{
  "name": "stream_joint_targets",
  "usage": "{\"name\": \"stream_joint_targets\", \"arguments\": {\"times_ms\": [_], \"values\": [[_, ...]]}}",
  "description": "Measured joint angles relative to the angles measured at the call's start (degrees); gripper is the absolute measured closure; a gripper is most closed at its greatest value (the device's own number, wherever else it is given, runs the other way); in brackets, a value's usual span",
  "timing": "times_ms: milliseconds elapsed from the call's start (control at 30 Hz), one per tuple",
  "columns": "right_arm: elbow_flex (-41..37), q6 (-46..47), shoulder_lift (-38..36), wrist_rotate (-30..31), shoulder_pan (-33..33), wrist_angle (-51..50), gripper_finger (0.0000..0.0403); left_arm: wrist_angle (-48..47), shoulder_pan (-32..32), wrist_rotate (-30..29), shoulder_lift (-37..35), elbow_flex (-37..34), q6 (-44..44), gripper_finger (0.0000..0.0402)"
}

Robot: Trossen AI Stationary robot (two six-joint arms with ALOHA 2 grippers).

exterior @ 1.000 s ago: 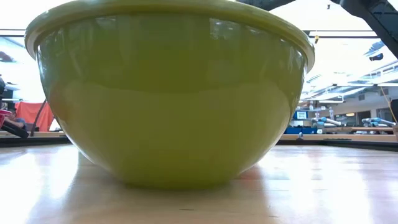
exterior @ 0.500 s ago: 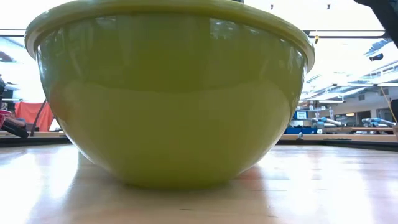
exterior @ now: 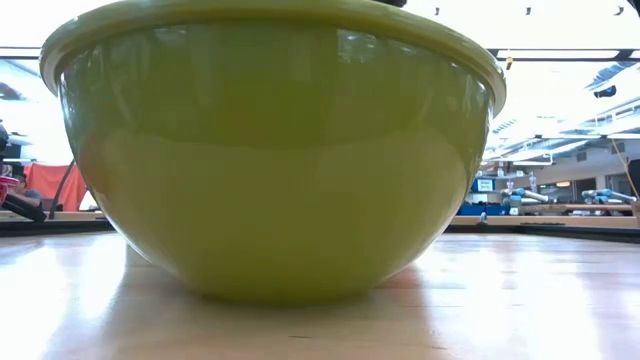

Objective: Nest bowls inside each other
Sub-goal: Stack the green bowl on the orange bowl

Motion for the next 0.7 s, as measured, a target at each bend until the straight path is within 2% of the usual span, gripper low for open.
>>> {"name": "stream_joint_targets", "arguments": {"times_ms": [167, 367, 533, 700], "values": [[-6.4, 6.6, 0.0, 3.2, 1.7, 5.7, 0.0199, 0.0, 0.0, 0.0, 0.4, 0.0, 1.3, 0.0191], [-11.8, 9.6, 0.0, 5.8, 2.5, 10.0, 0.0172, 0.0, 0.0, 0.0, 0.9, 0.0, 1.3, 0.0191], [-14.8, 9.5, 0.0, 7.3, 2.7, 11.6, 0.0174, 0.0, 0.0, 0.0, 0.8, 0.0, 1.4, 0.0191], [-19.2, 9.5, 0.0, 6.4, 2.7, 17.1, 0.0194, 0.0, 0.0, 0.0, 0.8, 0.0, 1.5, 0.0191]]}}
